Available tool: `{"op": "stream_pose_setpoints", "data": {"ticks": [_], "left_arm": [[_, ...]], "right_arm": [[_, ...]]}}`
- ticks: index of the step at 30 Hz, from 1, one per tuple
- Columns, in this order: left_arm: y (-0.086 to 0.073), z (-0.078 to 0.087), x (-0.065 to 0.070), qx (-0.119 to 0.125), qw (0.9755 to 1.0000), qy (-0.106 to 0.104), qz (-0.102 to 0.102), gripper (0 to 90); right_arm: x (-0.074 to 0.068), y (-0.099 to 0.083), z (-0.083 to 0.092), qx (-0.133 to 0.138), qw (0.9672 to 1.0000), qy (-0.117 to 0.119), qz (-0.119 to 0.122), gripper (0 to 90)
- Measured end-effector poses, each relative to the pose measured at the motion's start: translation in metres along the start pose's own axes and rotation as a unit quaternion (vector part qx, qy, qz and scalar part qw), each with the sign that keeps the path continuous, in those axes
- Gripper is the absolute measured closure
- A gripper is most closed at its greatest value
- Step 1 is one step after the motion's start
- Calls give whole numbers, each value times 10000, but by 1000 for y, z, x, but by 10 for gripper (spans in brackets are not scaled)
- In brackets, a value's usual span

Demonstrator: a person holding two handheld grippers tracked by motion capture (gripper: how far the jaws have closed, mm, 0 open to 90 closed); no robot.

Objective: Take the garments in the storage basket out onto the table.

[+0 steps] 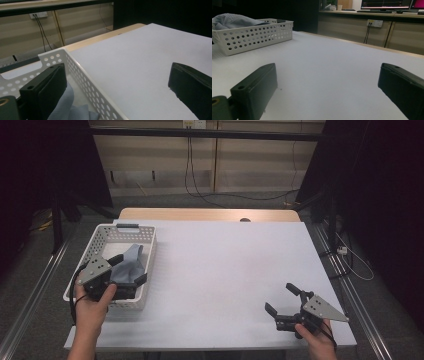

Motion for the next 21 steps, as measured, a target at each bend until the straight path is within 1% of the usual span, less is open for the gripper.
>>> {"op": "stream_pose_setpoints", "data": {"ticks": [5, 10, 11, 12, 15, 19, 21], "left_arm": [[1, 0, -6, -12, 10000, 9, 56, 20], [1, -1, -12, -80, 9999, 13, 62, 21], [1, -1, -14, -118, 9999, 27, 40, 21], [1, -2, -16, -184, 9998, 16, 96, 21], [2, -2, -16, -215, 9997, 8, 88, 21], [5, -3, -16, -258, 9996, -63, -3, 20], [6, -4, -18, -270, 9996, -75, 15, 21]], "right_arm": [[0, 0, 0, -1, 10000, 1, -10, 19], [1, 0, 0, 0, 10000, 0, 5, 19], [1, 0, 0, 0, 10000, 0, 5, 19], [0, 0, 0, 4, 10000, 7, -1, 19], [1, 0, 0, 8, 10000, 5, 7, 19], [1, 0, 0, 3, 10000, 9, -1, 19], [0, 0, 1, 6, 10000, 15, -16, 19]]}}
Point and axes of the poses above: each handheld gripper's, and its own axes: z roughly backward along the jaws, y roughly out of its top, x roughly to its right, the point moved 7 cm from there along -z, roughly forward along the jaws, and after that the axes turned 4 degrees about x, right-handed, at the moved point
